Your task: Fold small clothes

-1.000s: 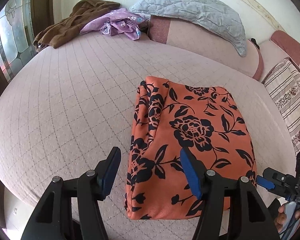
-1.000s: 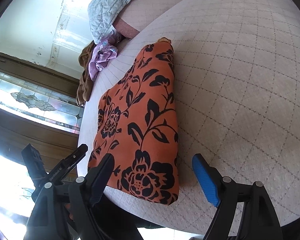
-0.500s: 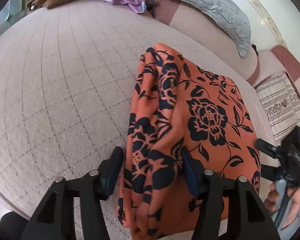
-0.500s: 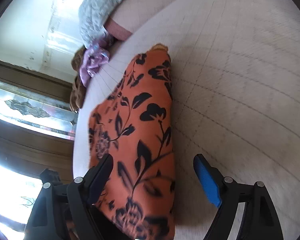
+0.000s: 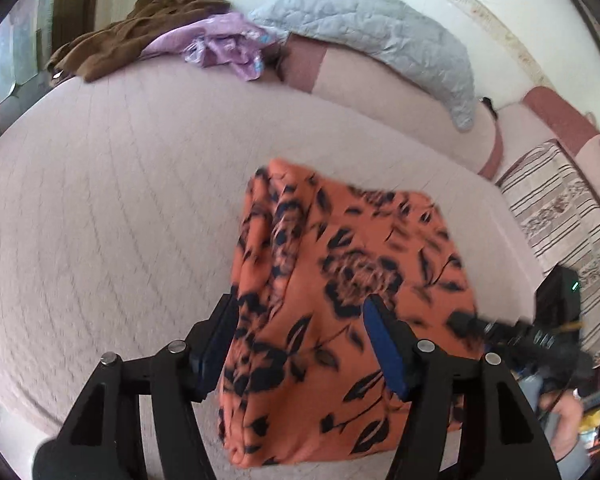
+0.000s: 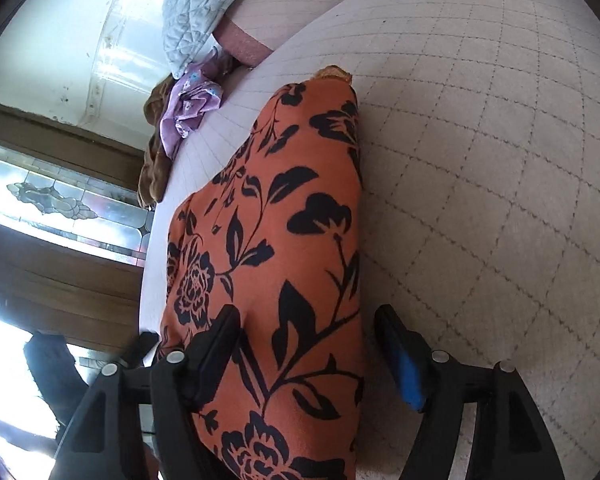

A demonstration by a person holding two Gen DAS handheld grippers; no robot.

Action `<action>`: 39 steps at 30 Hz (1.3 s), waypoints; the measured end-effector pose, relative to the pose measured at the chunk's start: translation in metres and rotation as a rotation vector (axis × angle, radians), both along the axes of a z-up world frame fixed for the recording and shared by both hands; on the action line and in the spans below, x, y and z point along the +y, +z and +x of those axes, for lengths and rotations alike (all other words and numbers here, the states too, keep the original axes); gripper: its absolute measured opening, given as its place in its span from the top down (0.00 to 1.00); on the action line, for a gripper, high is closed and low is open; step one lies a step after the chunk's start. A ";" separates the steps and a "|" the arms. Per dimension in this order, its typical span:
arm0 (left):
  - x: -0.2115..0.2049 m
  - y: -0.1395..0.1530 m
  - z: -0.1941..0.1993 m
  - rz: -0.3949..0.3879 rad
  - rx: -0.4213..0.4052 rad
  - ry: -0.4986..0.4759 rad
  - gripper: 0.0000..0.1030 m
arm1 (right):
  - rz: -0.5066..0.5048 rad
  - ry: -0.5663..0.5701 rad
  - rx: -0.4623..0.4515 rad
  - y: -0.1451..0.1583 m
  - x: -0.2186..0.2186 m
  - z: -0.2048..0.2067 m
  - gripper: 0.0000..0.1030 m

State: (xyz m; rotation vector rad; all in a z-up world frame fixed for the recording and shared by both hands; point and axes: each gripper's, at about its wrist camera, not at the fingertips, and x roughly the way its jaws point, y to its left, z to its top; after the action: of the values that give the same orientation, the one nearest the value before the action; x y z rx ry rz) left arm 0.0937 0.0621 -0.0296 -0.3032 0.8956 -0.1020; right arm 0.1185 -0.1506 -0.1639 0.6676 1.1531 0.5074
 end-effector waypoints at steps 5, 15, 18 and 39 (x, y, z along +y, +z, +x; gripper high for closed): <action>0.007 -0.009 0.046 -0.027 0.082 -0.036 0.45 | 0.008 0.003 -0.003 0.000 0.002 -0.003 0.28; 0.009 -0.022 0.067 0.004 0.126 -0.040 0.91 | 0.026 0.015 -0.002 -0.003 0.000 -0.002 0.28; 0.007 -0.040 0.066 0.061 0.145 -0.033 0.91 | 0.021 0.035 -0.007 -0.002 -0.002 -0.003 0.28; -0.007 -0.054 0.070 0.168 0.106 -0.027 0.89 | -0.328 0.081 -0.120 0.018 0.034 0.040 0.64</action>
State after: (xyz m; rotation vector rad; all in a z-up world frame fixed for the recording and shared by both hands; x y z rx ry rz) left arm 0.1641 0.0548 -0.0835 -0.1413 1.0068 -0.0357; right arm 0.1581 -0.1164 -0.1463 0.3043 1.1208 0.4082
